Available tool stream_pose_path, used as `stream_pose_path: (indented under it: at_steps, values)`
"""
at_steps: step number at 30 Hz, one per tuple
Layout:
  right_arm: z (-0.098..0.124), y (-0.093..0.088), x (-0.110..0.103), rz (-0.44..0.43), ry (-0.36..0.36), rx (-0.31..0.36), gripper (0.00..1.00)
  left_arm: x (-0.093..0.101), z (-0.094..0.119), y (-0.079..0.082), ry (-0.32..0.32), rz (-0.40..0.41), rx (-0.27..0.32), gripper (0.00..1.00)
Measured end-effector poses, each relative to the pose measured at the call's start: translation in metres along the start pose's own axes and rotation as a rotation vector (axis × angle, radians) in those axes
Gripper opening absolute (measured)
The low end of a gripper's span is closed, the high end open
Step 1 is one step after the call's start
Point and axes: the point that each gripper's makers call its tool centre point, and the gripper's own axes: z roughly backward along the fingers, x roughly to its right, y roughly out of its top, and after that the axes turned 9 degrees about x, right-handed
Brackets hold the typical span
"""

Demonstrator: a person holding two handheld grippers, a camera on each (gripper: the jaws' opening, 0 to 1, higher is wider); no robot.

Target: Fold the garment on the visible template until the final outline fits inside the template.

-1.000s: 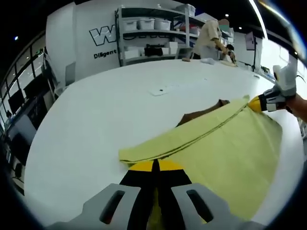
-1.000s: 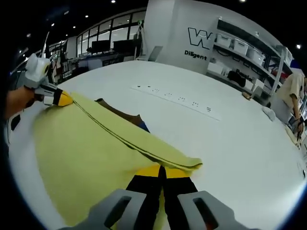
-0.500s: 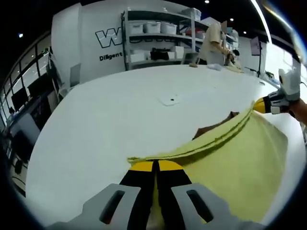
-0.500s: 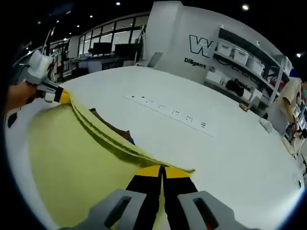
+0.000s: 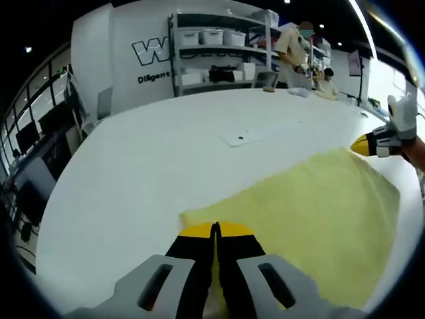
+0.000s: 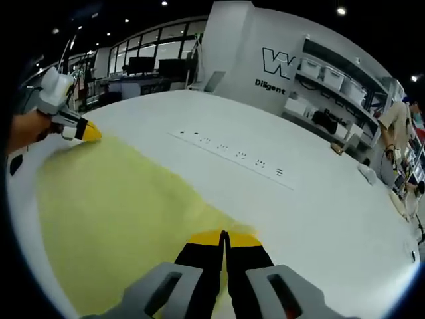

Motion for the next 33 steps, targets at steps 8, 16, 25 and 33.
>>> stream_pose_path:
  at_steps: [8, 16, 25, 33]
  values:
    - [0.007, 0.005, -0.002, -0.005, -0.003, 0.014, 0.0, 0.006, 0.008, 0.007, -0.003, -0.001, 0.015, 0.0]
    - [0.014, 0.005, -0.002, -0.014, -0.009, 0.021, 0.0, 0.01, 0.02, 0.009, 0.0, 0.004, 0.028, 0.0]
    - [0.032, 0.015, -0.005, -0.022, -0.022, 0.049, 0.0, 0.013, 0.037, 0.014, 0.001, 0.008, 0.051, 0.0]
    - [0.045, 0.022, -0.004, -0.021, -0.037, 0.064, 0.03, 0.018, 0.049, 0.026, -0.007, 0.017, 0.074, 0.07]
